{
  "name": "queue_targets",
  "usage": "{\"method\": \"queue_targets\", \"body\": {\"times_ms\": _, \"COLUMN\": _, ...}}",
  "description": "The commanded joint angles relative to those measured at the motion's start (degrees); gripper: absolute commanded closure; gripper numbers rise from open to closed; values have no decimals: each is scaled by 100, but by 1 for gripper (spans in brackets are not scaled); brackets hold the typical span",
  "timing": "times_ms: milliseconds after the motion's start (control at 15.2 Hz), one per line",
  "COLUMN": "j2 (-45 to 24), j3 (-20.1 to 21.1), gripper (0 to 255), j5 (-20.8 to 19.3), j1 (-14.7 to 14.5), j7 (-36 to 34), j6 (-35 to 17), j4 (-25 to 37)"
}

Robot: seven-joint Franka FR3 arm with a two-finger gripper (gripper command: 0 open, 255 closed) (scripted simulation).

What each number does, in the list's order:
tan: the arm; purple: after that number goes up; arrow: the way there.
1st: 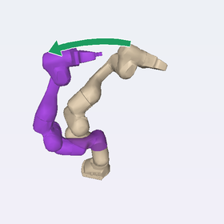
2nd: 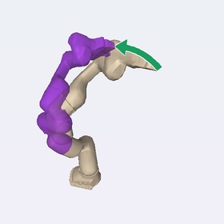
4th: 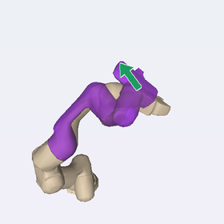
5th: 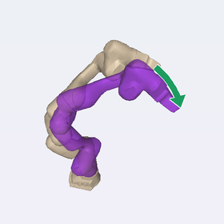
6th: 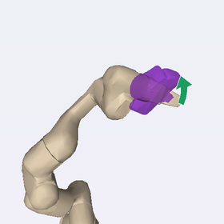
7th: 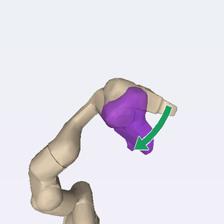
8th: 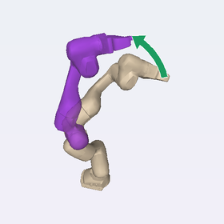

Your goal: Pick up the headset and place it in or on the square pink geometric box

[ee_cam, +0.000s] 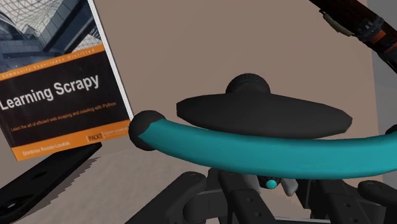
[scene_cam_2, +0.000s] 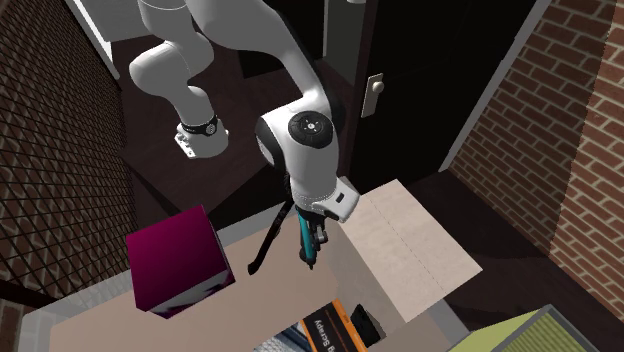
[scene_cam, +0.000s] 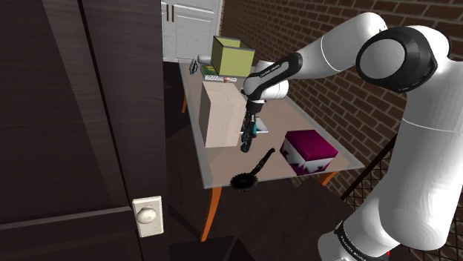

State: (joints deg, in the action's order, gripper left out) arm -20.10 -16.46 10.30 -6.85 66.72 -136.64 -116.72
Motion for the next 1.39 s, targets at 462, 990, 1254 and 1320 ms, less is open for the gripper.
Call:
{"method": "queue_targets", "body": {"times_ms": 462, "j2": -47, "j3": 9, "gripper": 255, "j5": 1, "j1": -8, "j7": -13, "j6": 9, "j4": 3}}
{"method": "queue_targets", "body": {"times_ms": 990, "j2": 354, "j3": -80, "gripper": 255, "j5": -195, "j1": -72, "j7": -153, "j6": 512, "j4": 126}}
{"method": "queue_targets", "body": {"times_ms": 1254, "j2": 533, "j3": -111, "gripper": 255, "j5": -283, "j1": -95, "j7": -216, "j6": 774, "j4": 219}}
{"method": "queue_targets", "body": {"times_ms": 1320, "j2": 576, "j3": -118, "gripper": 255, "j5": -304, "j1": -100, "j7": -231, "j6": 840, "j4": 245}}
